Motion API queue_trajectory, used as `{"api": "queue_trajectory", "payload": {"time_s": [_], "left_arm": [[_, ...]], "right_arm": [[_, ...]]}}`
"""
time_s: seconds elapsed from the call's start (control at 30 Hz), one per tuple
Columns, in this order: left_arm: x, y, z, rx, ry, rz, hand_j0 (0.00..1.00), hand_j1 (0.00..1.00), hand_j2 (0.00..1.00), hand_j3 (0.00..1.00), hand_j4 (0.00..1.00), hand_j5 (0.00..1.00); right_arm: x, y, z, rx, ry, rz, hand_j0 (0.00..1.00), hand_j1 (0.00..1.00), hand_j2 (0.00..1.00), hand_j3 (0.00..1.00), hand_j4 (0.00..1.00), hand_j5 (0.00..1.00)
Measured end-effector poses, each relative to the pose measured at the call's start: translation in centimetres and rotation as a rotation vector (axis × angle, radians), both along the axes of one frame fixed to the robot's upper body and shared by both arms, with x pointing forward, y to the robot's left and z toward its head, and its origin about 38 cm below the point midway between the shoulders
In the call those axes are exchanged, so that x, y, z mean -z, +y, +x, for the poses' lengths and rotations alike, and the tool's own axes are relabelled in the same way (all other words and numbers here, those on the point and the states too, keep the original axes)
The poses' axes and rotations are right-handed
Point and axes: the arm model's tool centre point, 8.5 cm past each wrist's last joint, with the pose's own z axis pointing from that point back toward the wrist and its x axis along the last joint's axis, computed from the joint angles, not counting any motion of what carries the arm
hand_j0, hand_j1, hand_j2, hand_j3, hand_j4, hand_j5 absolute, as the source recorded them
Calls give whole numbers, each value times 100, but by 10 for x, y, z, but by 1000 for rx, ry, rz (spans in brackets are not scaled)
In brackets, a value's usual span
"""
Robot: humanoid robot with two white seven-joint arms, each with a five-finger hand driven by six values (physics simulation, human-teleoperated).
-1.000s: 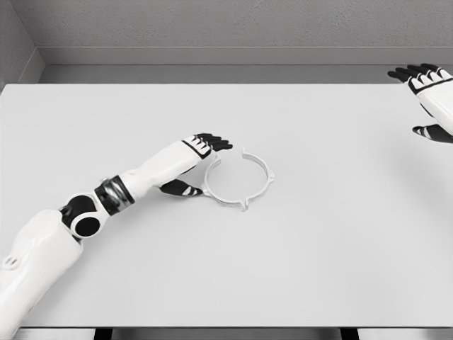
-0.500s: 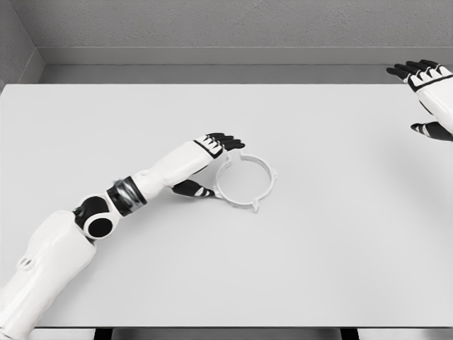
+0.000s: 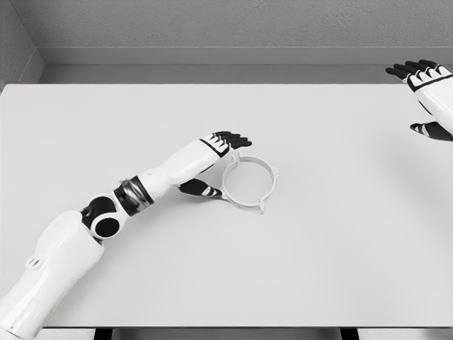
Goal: Assemble PVC drainage pipe clamps
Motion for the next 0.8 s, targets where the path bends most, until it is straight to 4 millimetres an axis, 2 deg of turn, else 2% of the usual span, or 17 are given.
{"api": "queue_trajectory", "payload": {"time_s": [0.4,0.67,0.8], "left_arm": [[-4,-3,4,-2,-5,-12,100,100,100,100,100,100],[-13,26,1,-31,-21,-8,100,100,100,100,100,100],[-10,34,-8,-27,-13,-3,100,100,100,100,100,100]], "right_arm": [[4,8,2,-22,9,-2,100,100,100,100,100,100],[3,10,3,-28,8,-5,100,100,100,100,100,100],[-4,27,3,-70,-14,-20,100,100,100,100,100,100]]}}
